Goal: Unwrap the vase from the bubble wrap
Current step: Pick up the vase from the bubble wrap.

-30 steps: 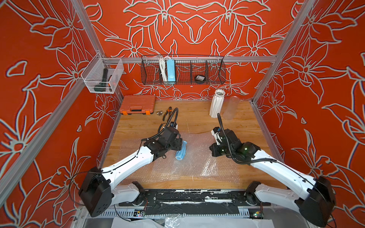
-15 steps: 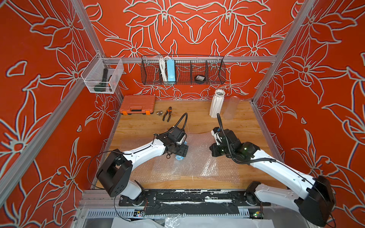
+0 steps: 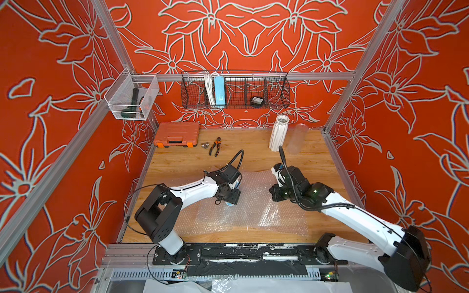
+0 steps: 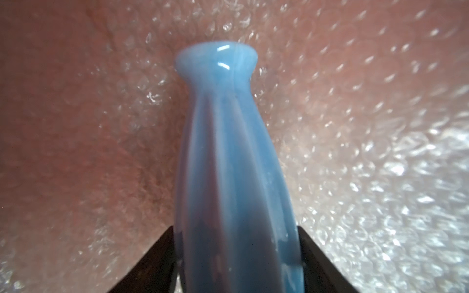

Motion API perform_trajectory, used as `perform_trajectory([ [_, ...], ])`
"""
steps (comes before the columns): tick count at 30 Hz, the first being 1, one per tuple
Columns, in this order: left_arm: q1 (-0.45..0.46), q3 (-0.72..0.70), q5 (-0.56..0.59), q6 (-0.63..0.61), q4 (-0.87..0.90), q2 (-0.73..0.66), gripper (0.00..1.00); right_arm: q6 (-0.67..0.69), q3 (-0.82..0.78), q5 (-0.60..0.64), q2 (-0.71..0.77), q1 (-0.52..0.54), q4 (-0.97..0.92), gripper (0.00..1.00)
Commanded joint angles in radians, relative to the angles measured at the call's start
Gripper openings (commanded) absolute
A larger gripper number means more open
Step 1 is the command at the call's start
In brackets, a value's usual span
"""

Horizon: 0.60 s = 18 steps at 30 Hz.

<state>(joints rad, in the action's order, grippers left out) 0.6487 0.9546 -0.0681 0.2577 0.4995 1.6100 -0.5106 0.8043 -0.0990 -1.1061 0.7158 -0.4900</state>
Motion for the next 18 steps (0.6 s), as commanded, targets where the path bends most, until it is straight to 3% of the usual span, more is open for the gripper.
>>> perform_trajectory([
  [1,-0.003,0.006,-0.015,-0.015,0.021,0.021,0.65,0.007,-0.017,0.040,0.004,-0.007,-0.016,0.01],
  [10,-0.003,-0.011,-0.016,-0.005,-0.011,-0.017,0.58,0.009,-0.017,0.097,0.022,-0.006,-0.048,0.12],
  [18,-0.003,-0.040,0.001,0.017,-0.065,-0.062,0.52,-0.013,-0.030,0.166,0.053,-0.006,-0.081,0.44],
])
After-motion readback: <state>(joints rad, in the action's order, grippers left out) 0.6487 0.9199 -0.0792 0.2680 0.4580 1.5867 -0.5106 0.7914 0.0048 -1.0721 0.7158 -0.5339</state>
